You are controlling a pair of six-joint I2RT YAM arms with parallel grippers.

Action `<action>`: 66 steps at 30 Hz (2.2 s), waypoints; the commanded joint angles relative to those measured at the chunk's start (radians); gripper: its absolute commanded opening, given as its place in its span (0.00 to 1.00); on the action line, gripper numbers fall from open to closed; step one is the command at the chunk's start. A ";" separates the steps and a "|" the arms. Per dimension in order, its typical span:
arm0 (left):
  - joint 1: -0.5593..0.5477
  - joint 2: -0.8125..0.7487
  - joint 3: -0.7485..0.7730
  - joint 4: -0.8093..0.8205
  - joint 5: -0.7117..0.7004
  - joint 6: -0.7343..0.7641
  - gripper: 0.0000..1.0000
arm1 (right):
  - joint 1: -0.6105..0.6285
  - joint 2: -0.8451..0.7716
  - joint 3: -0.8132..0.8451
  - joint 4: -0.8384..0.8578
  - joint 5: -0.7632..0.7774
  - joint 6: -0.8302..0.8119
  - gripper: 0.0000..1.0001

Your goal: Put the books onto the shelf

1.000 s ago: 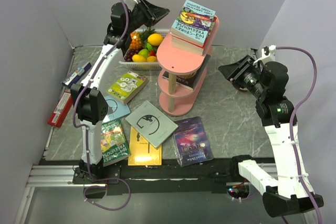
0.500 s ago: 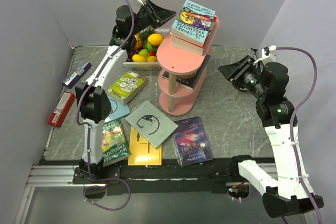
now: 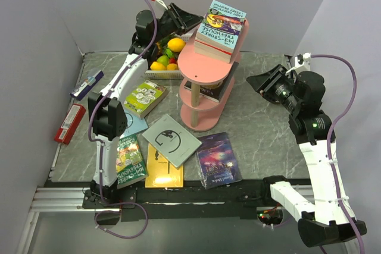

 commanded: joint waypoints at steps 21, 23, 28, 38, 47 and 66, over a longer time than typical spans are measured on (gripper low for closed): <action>0.187 -0.728 -0.774 -0.340 -0.442 0.288 0.55 | 0.005 -0.191 -0.407 0.060 0.009 -0.074 0.50; 0.127 -0.843 -0.879 -0.399 -0.554 0.313 0.52 | 0.014 -0.231 -0.498 0.089 -0.030 -0.080 0.51; -0.025 -1.065 -1.299 -0.429 -0.676 0.296 0.42 | 0.131 -0.322 -0.748 0.188 -0.065 -0.079 0.55; -0.151 -1.372 -1.855 -0.322 -0.569 0.081 0.41 | 0.271 -0.166 -0.927 0.598 -0.195 0.030 0.64; -0.169 -1.195 -1.955 -0.265 -0.518 0.086 0.38 | 0.350 0.205 -0.938 0.916 -0.249 0.102 0.70; -0.171 -1.120 -1.966 -0.257 -0.552 0.122 0.36 | 0.423 0.477 -0.848 0.862 0.070 -0.016 0.73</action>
